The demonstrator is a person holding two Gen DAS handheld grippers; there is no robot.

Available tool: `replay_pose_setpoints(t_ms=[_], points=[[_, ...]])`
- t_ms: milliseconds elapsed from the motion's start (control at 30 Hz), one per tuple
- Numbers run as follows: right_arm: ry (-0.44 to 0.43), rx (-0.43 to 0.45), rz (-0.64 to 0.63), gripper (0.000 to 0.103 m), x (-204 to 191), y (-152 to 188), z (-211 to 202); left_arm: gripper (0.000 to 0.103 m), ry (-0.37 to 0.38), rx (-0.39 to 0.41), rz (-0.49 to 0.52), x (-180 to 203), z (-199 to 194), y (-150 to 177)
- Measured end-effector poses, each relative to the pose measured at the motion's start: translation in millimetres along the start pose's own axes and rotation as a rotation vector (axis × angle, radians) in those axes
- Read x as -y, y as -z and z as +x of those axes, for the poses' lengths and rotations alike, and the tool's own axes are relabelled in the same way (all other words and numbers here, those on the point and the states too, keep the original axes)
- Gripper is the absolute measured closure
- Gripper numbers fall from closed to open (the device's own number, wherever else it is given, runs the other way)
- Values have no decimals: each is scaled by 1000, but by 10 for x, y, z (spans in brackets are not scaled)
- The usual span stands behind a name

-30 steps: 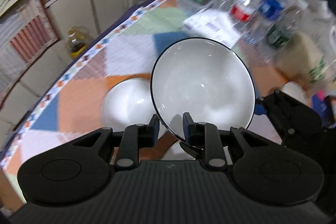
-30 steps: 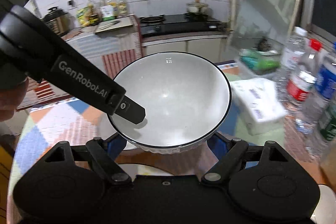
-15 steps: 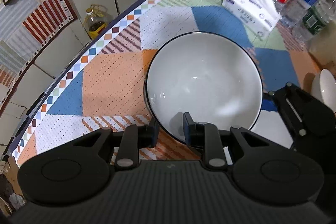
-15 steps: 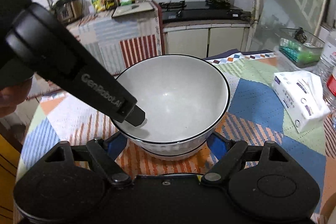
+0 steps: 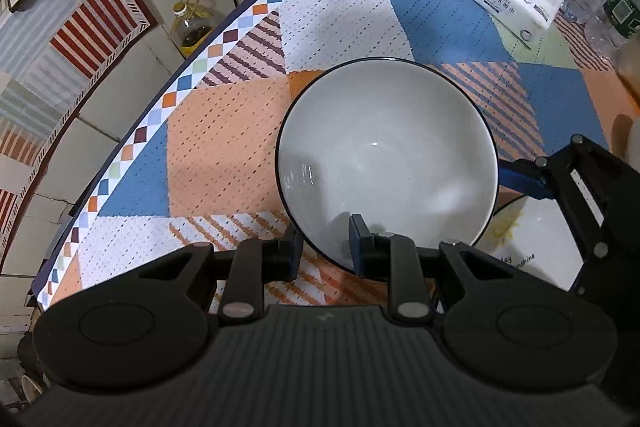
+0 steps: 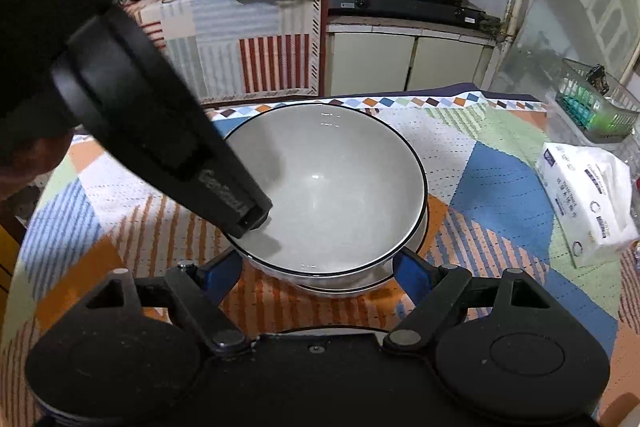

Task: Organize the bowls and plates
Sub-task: 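Lower the bowl into another white bowl and open the right gripper, then move the right gripper to the remaining white bowl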

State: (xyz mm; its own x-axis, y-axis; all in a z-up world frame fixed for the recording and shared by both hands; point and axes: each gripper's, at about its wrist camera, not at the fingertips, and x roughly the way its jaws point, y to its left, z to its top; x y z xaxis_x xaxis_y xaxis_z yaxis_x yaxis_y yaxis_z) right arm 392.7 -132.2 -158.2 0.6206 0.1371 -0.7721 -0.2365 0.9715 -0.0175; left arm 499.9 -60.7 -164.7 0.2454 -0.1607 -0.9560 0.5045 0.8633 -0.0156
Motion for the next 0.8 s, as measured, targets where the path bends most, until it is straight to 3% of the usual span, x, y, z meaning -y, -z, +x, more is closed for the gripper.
replay_pose_setpoints(t_ms=[200,400,600,800], points=[[65,-29,27,16,-3,3,77,72,7,9,-33,0,33,-65],[78,5,89,16,42,40,-48,68,26,40,-57,-26,-134,-26],[85,81,191,16,226,190,-596,64,53,91,-66,41,-521,132],[176,126,226,16,424,454,-1180,64,108,131,-36,333,-897,282]])
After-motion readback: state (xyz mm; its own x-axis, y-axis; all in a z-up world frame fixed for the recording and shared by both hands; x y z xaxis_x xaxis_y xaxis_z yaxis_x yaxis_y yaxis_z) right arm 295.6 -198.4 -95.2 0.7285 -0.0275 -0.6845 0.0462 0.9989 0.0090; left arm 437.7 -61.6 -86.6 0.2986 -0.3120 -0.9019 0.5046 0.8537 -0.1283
